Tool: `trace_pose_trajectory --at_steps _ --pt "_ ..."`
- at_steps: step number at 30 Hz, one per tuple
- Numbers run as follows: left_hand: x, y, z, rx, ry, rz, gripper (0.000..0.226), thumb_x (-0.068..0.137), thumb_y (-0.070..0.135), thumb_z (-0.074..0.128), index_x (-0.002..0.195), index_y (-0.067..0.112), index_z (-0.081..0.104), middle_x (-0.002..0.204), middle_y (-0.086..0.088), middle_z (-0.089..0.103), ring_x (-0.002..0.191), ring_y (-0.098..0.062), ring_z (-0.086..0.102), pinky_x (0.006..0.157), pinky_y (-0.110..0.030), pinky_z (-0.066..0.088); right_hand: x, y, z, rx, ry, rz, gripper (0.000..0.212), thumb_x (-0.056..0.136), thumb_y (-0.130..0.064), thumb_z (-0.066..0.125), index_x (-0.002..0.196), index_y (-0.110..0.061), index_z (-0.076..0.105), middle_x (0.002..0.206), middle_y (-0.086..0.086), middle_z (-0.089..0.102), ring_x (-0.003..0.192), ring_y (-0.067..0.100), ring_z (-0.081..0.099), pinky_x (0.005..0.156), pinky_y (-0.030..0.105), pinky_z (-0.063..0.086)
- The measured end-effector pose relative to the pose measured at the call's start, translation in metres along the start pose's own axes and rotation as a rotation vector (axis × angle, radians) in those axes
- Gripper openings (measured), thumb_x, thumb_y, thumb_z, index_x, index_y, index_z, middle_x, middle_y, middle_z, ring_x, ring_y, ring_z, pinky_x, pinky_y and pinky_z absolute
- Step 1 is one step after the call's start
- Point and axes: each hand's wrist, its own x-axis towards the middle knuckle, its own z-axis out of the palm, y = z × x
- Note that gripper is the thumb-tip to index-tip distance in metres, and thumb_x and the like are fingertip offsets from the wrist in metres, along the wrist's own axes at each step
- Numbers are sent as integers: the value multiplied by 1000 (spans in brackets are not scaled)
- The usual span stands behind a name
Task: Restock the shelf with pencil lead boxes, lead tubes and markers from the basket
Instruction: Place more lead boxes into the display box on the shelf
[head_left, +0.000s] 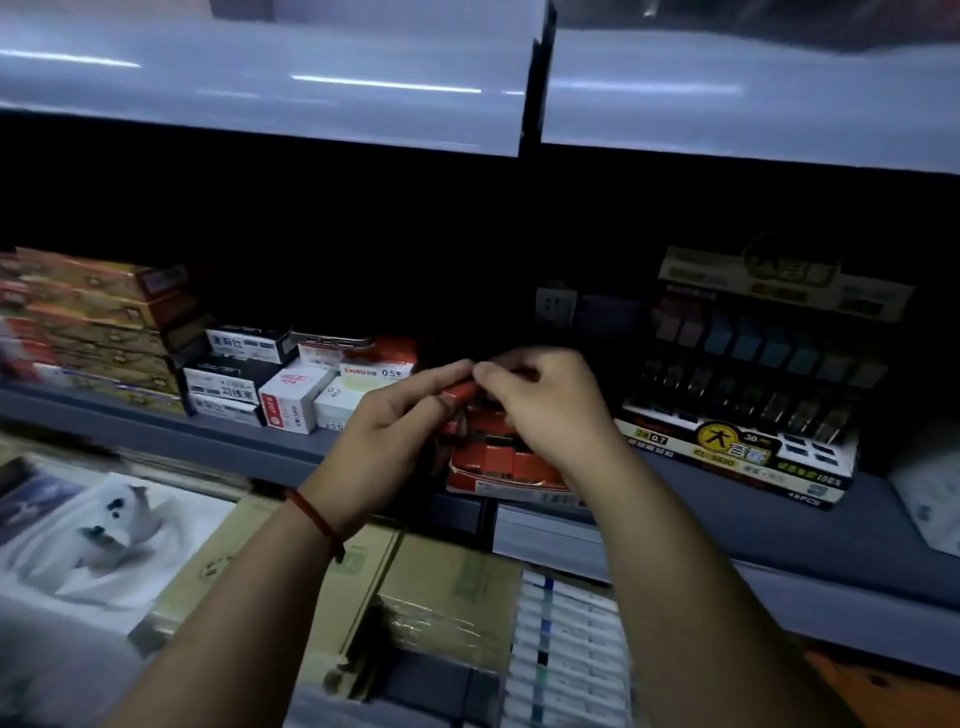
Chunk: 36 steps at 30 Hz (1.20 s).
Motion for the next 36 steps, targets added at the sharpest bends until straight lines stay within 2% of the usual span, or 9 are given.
trace_pose_trajectory --at_steps 4,9,14,17,21,25,29,33,36 --pt "1 -10 -5 -22 -26 23 42 102 7 50 139 28 53 68 8 59 56 -6 50 50 -18 41 -9 -8 12 105 -159 63 16 95 -28 68 97 -15 76 58 -6 65 45 0 54 49 17 42" --pt "3 -18 -5 47 4 70 42 96 25 60 135 37 50 78 14 63 73 -2 60 66 -22 49 -11 -1 3 385 36 96 9 96 -6 65 100 -10 71 78 16 71 64 21 60 59 29 50" --pt "-3 -15 -3 -180 31 -42 27 95 12 51 107 26 70 71 5 60 62 -12 54 56 -28 45 -8 30 -34 -56 252 2 18 97 -17 65 113 -21 72 76 -9 65 62 5 59 63 25 50" --pt "-4 -13 -5 -234 33 -84 36 70 18 44 94 16 71 65 -5 58 54 -15 51 45 -21 42 3 44 -38 -201 320 57 9 93 -16 67 95 -10 73 76 10 69 64 25 64 58 37 53" --pt "-7 -15 -2 -218 32 -43 18 84 11 57 94 15 71 62 -6 51 50 -11 45 42 -17 35 21 52 -30 -259 328 135 18 93 -13 64 79 -3 67 77 19 68 62 27 63 55 29 49" --pt "-6 -17 2 -271 65 -68 28 84 10 67 112 12 71 82 -13 66 68 -17 61 56 -22 54 31 57 -21 -328 312 81 17 95 -17 64 93 -2 72 80 17 69 74 33 68 65 36 56" --pt "-4 -18 2 -268 139 -128 40 73 23 76 110 9 72 104 -24 73 96 -43 69 89 -56 51 21 55 -21 -455 281 -41 18 92 -16 62 89 -2 74 74 12 67 65 27 64 63 38 57" --pt "-5 -18 1 -244 100 -152 33 77 28 75 104 10 76 68 -6 58 66 -26 47 63 -36 39 4 50 -16 -496 233 -106 21 96 -17 60 106 -5 74 85 11 70 76 26 66 71 39 57" --pt "-6 -18 2 -273 62 -172 24 85 24 72 102 7 75 66 -5 46 69 -27 34 63 -36 26 -3 49 -14 -594 200 -138 33 101 -24 56 130 -11 63 105 9 67 97 26 62 83 33 51"
